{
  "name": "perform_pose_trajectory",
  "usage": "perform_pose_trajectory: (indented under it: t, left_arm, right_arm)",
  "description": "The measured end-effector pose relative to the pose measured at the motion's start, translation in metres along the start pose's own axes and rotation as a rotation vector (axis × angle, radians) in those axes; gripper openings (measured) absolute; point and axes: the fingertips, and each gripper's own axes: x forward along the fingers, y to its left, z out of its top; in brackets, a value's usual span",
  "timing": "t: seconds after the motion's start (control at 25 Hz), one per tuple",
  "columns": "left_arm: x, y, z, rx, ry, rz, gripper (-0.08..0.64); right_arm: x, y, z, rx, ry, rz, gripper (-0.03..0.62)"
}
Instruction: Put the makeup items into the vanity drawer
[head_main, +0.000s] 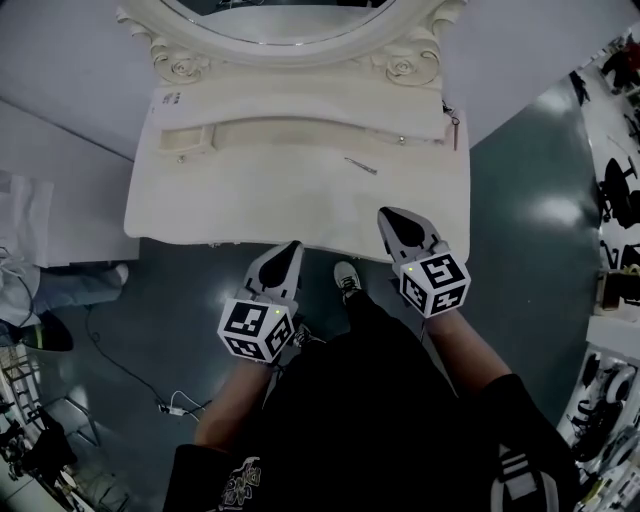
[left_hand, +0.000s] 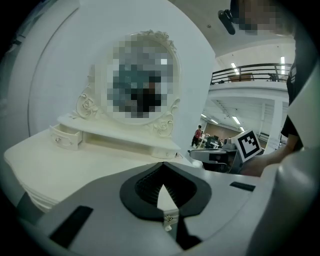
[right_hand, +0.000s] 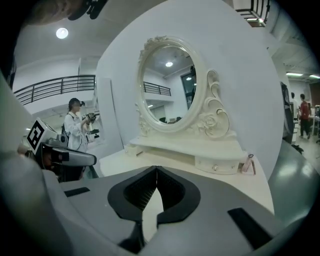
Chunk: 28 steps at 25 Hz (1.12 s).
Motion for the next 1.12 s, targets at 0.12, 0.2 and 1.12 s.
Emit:
perform_pose_trajectory:
  t: [0.12, 0.2, 1.12]
  left_arm:
    - [0.018, -0.001, -0.003, -0.011, 0.015, 0.006, 0.000]
    - [0.030, 0.001, -0.006, -0.019, 0.028, 0.012, 0.000]
    - [0.100, 0.028, -0.014, -0.086, 0.075, 0.108, 0.000]
  right_arm:
    - [0.012, -0.020, -0.008, -0.004, 0.032, 0.007, 0.029]
    - [0.020, -0.033, -0.012, -0.003, 0.049, 0.008, 0.029]
    - [0.119, -0.099, -0.079, -0.214, 0.376, 0.164, 0.098]
